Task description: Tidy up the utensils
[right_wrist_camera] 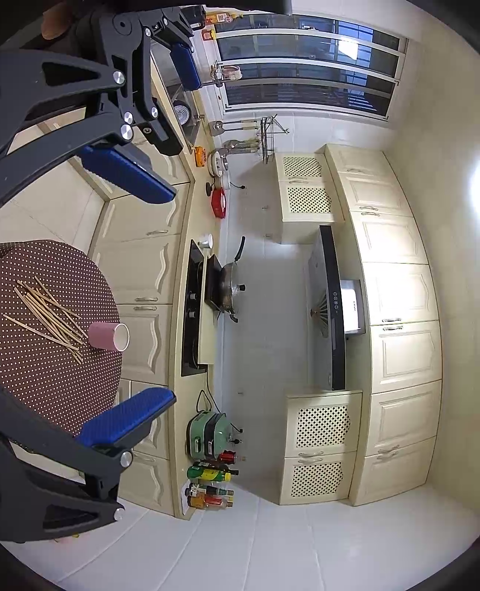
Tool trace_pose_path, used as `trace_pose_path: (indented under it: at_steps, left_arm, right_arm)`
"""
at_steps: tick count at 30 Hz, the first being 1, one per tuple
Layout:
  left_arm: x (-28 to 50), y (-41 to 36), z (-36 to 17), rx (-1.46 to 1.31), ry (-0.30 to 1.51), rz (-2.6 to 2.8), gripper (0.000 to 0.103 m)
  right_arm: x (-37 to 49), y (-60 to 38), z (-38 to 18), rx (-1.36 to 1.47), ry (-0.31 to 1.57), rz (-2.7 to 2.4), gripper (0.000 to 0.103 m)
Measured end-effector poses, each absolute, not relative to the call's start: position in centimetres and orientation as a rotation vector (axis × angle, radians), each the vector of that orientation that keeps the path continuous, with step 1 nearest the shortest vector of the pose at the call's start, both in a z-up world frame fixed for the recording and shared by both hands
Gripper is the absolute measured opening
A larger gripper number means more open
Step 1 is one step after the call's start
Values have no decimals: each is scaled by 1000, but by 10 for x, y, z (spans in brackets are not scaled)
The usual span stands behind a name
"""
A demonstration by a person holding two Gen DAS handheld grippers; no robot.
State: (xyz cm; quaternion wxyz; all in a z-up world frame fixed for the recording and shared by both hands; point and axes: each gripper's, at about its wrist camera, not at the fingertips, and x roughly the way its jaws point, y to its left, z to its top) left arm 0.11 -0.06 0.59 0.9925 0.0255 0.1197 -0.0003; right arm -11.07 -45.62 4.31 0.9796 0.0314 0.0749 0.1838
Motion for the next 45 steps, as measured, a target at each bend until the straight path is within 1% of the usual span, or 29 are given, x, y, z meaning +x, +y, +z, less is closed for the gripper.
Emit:
trace_pose_path:
  at_steps: [24,36,45]
  left_arm:
    - [9,4,-7,49,249,-2,97]
    - [18,9,-11,54,255,-4,97]
    - [40,12,-22,56,289,-13,97]
  right_arm:
    - [-113,-448,46,63,143,345,96]
    - [-99,-438,48,50,178,348,96]
    - [-80,-436,39,66,228,366,96]
